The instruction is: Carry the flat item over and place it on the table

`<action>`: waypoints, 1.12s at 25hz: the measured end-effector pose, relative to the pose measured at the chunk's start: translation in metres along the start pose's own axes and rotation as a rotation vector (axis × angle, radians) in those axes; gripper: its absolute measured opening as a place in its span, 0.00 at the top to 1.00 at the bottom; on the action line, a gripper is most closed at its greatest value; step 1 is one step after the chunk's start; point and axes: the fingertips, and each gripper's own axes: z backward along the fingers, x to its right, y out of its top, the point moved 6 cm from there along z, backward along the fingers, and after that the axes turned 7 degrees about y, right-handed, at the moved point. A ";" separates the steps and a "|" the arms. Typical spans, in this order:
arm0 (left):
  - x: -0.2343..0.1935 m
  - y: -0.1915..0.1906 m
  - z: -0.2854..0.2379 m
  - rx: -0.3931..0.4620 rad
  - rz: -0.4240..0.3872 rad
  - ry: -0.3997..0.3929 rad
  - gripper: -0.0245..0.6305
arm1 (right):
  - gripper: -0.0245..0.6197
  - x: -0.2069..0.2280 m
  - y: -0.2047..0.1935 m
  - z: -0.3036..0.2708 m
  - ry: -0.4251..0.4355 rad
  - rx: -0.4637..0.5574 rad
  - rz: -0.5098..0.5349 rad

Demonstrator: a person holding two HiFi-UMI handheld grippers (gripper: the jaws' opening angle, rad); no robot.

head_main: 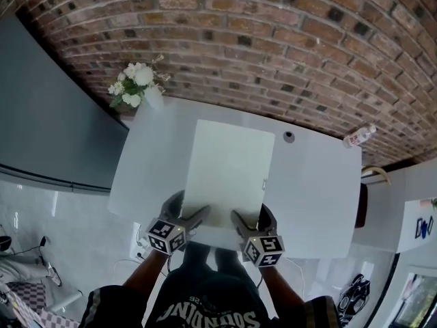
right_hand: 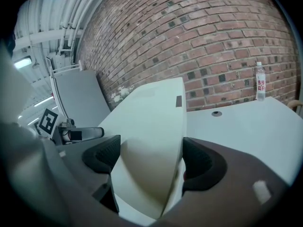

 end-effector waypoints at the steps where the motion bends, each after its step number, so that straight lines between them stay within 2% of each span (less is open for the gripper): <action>1: -0.003 0.000 -0.002 0.001 0.002 0.004 0.34 | 0.33 0.001 0.000 -0.004 0.001 -0.002 -0.002; 12: -0.039 -0.001 -0.019 -0.009 0.030 0.030 0.35 | 0.33 0.006 -0.001 -0.050 0.013 -0.052 -0.007; 28: -0.089 -0.014 -0.045 -0.118 0.089 0.045 0.35 | 0.33 0.012 -0.023 -0.102 -0.020 -0.136 -0.066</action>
